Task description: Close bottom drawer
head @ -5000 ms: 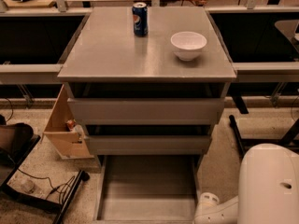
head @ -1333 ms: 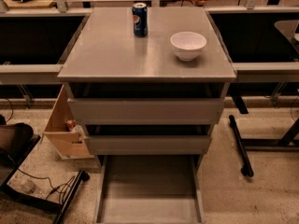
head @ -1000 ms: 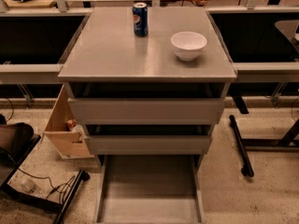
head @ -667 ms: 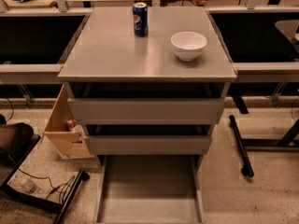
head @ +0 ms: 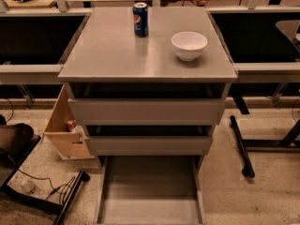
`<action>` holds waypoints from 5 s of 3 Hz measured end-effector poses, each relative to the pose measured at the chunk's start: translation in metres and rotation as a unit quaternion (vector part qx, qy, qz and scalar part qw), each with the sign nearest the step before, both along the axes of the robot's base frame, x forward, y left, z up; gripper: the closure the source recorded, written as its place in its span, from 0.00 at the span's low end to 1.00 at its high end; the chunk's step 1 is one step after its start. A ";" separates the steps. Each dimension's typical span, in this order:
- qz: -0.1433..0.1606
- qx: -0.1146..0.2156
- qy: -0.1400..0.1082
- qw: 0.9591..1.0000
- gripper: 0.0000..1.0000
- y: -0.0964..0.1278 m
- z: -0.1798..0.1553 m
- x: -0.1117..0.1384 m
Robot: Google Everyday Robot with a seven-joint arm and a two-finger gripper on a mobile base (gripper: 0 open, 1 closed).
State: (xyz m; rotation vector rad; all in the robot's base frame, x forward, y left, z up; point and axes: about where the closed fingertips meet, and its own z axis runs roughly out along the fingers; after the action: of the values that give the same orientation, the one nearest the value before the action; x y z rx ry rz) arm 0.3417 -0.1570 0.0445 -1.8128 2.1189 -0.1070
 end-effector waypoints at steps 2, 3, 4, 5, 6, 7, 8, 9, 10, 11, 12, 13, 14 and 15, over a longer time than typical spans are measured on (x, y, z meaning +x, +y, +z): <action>0.011 -0.020 -0.036 0.999 1.00 0.001 0.012 0.027; 0.013 -0.022 -0.040 0.999 1.00 0.001 0.014 0.030; 0.038 -0.032 -0.077 0.996 1.00 -0.004 0.033 0.072; 0.038 -0.032 -0.077 0.996 1.00 -0.004 0.033 0.071; 0.072 -0.027 -0.118 0.990 1.00 -0.004 0.049 0.126; 0.077 -0.027 -0.125 0.989 1.00 -0.004 0.052 0.132; 0.115 -0.015 -0.169 0.979 1.00 0.001 0.066 0.190; 0.115 -0.015 -0.169 0.979 1.00 0.001 0.066 0.189; 0.133 0.000 -0.191 0.972 1.00 0.004 0.072 0.218; 0.142 0.005 -0.201 0.969 1.00 0.005 0.073 0.229; 0.148 0.011 -0.209 0.967 1.00 0.006 0.075 0.238; 0.173 0.017 -0.217 0.961 1.00 0.018 0.070 0.248; 0.173 0.017 -0.217 0.961 1.00 0.018 0.070 0.247; 0.178 0.022 -0.225 0.958 1.00 0.019 0.074 0.256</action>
Offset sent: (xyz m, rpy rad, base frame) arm 0.0872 0.0015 0.0431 -0.1232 -0.2243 0.0645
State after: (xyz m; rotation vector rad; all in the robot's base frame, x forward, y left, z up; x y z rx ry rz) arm 0.5979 -0.1379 0.1189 -1.8926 1.4560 -0.3422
